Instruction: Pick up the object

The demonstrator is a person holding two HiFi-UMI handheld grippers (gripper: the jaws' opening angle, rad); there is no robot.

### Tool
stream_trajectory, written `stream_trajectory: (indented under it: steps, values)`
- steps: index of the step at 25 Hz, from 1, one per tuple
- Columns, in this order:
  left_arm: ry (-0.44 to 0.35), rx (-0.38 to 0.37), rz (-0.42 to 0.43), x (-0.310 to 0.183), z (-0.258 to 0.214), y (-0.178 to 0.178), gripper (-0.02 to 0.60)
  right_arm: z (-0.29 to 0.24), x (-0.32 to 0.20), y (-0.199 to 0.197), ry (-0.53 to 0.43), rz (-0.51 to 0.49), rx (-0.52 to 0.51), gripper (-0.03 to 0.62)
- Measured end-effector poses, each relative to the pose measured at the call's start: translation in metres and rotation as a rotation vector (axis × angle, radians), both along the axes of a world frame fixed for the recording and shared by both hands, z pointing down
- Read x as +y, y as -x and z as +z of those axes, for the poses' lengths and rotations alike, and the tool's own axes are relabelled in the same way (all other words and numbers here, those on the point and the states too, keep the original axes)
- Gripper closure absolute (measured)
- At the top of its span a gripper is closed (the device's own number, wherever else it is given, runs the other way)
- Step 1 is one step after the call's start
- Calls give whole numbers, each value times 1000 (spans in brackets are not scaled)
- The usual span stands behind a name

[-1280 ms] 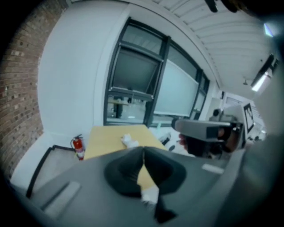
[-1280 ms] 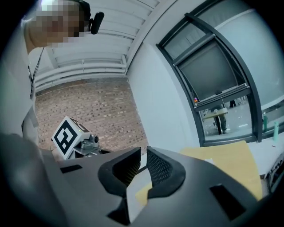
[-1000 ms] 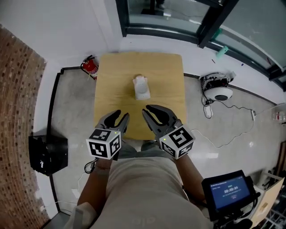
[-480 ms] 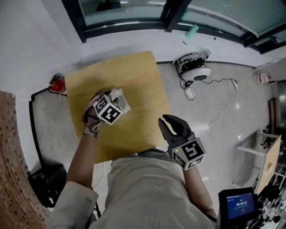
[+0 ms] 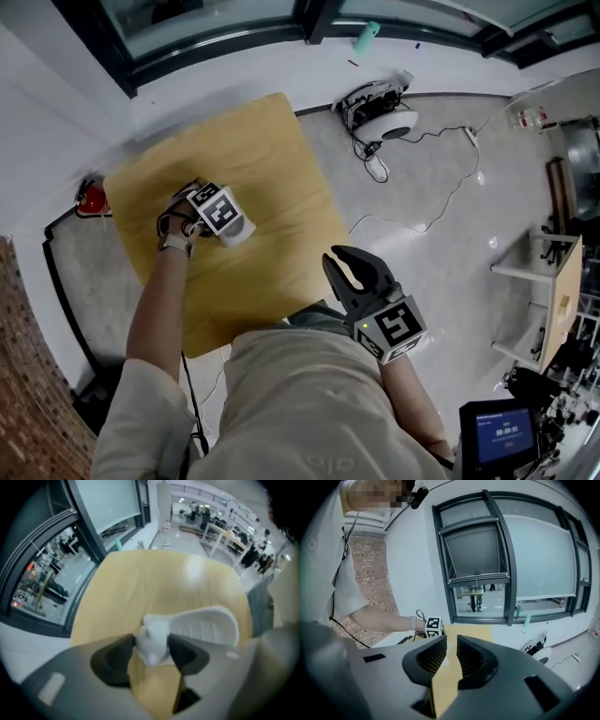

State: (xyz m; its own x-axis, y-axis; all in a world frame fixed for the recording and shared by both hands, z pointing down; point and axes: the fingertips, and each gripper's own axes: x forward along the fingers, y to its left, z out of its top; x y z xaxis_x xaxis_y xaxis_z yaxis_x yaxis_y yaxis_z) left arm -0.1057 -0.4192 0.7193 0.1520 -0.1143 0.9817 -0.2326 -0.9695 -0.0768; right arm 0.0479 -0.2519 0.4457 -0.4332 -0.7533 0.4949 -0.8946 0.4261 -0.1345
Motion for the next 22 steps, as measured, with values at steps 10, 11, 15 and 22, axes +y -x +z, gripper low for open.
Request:
stream_trajectory:
  steps: [10, 11, 15, 22]
  values:
    - [175, 43, -104, 13, 3, -1, 341, 4, -5, 12, 3, -38, -24, 548]
    - [150, 29, -106, 14, 1, 0, 344, 3, -7, 16, 0, -47, -24, 548]
    - [49, 27, -123, 12, -9, 2, 379, 2, -17, 34, -6, -100, -25, 548]
    - [24, 139, -310, 21, -39, 19, 380, 2, -35, 62, -12, -197, -17, 548]
